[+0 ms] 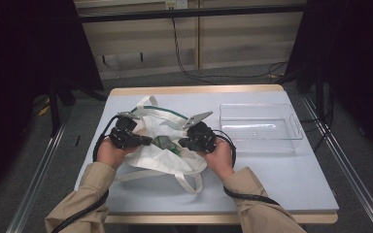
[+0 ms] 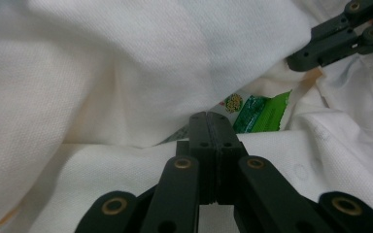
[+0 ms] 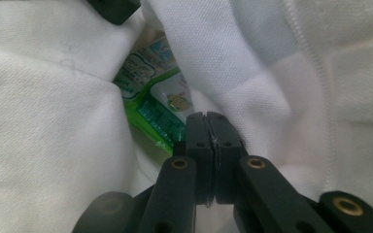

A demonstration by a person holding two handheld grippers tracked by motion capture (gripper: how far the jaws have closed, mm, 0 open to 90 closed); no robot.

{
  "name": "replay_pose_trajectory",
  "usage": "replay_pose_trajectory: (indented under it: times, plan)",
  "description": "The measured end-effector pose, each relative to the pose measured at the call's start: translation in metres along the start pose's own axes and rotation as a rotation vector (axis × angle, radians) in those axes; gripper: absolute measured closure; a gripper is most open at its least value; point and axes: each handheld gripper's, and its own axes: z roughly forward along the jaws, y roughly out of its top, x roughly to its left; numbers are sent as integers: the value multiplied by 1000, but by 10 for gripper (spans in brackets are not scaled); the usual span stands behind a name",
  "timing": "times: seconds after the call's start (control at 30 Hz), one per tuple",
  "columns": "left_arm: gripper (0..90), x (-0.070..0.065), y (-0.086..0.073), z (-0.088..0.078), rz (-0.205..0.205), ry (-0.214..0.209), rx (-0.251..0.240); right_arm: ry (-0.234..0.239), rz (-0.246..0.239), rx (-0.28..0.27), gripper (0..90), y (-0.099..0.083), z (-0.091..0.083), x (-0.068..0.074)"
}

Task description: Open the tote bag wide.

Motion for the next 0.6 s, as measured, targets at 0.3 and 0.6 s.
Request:
replay_pose_trajectory:
  times: [0.3, 0.6]
  plan:
    - [899, -3, -5, 4, 1, -2, 3, -17, 10, 9, 899, 2, -1, -9]
    - [900, -3, -9, 8, 7, -6, 19, -45, 38, 15, 900, 3, -4, -20]
